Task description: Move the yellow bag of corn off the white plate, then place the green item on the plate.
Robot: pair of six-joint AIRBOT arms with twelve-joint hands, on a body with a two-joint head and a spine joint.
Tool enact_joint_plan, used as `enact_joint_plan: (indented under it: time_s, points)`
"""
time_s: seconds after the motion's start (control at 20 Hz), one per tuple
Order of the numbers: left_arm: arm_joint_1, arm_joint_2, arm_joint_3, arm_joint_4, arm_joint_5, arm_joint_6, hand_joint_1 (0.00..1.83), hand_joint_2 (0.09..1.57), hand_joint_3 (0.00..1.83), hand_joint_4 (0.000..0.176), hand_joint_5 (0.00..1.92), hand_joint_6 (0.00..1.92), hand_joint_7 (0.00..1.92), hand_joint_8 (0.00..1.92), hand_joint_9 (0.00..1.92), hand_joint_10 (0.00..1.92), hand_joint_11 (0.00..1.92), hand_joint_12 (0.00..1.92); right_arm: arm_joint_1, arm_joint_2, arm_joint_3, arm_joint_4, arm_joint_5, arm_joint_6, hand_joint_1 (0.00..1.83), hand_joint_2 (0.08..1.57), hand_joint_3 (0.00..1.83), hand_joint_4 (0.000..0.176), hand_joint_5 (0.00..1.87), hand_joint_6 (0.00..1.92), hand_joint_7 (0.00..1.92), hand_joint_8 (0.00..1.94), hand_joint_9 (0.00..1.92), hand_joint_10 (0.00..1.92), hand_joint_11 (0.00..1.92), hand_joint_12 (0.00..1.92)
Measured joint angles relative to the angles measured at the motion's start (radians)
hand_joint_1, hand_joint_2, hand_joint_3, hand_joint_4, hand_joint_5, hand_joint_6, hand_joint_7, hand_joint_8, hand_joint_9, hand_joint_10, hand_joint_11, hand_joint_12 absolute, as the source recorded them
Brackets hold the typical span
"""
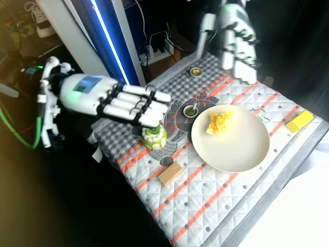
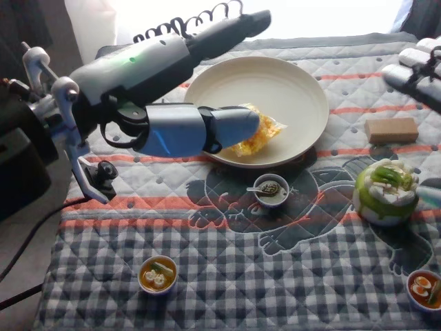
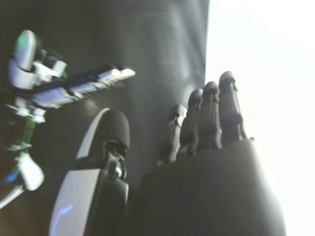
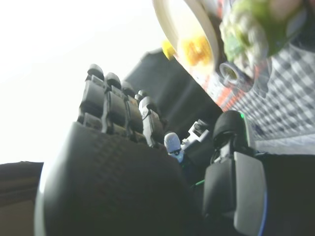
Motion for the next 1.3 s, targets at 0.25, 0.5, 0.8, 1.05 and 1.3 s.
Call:
enact_joint_plan:
  time_s: [0.25, 0.5, 0.8, 1.05, 1.3]
  points:
    - [-0.018, -0.036, 0.05, -0.025, 0.064, 0.003, 0.66, 1.21, 0.01, 0.0, 0.09, 0.0, 0.19, 0.01, 0.09, 0.39, 0.0, 1.38, 0.0, -0.022, 0.01, 0.013, -0.004, -0.001, 0.33, 1.19, 0.02, 0.004, 0.0, 0.0, 0.0, 0.0, 0.0, 0.0, 0.02, 0.02]
    - [-0.031, -0.084, 0.11, -0.063, 0.134, 0.003, 0.77, 1.15, 0.0, 0.022, 0.11, 0.0, 0.13, 0.0, 0.0, 0.34, 0.0, 1.11, 0.0, -0.022, 0.011, 0.029, -0.004, -0.002, 0.39, 1.2, 0.01, 0.004, 0.0, 0.0, 0.0, 0.0, 0.0, 0.0, 0.0, 0.0]
    - [-0.076, -0.203, 0.245, -0.108, 0.267, 0.003, 0.7, 1.15, 0.01, 0.062, 0.13, 0.0, 0.12, 0.0, 0.04, 0.16, 0.0, 0.8, 0.0, -0.029, 0.011, 0.033, -0.004, -0.002, 0.43, 1.2, 0.0, 0.012, 0.0, 0.0, 0.0, 0.0, 0.0, 0.0, 0.01, 0.01]
    - [-0.076, -0.269, 0.322, -0.127, 0.367, 0.004, 0.86, 1.08, 0.0, 0.061, 0.23, 0.02, 0.19, 0.01, 0.21, 0.1, 0.0, 1.4, 0.0, -0.029, 0.011, 0.041, -0.004, -0.001, 0.43, 1.21, 0.01, 0.032, 0.0, 0.0, 0.0, 0.0, 0.0, 0.0, 0.0, 0.0]
    - [-0.076, -0.322, 0.356, -0.089, 0.448, 0.008, 0.97, 1.03, 0.0, 0.056, 0.46, 0.01, 0.45, 0.03, 0.23, 0.62, 0.0, 1.63, 0.0, -0.029, 0.014, 0.043, -0.003, 0.006, 0.43, 1.24, 0.02, 0.021, 0.0, 0.0, 0.0, 0.0, 0.0, 0.0, 0.0, 0.0]
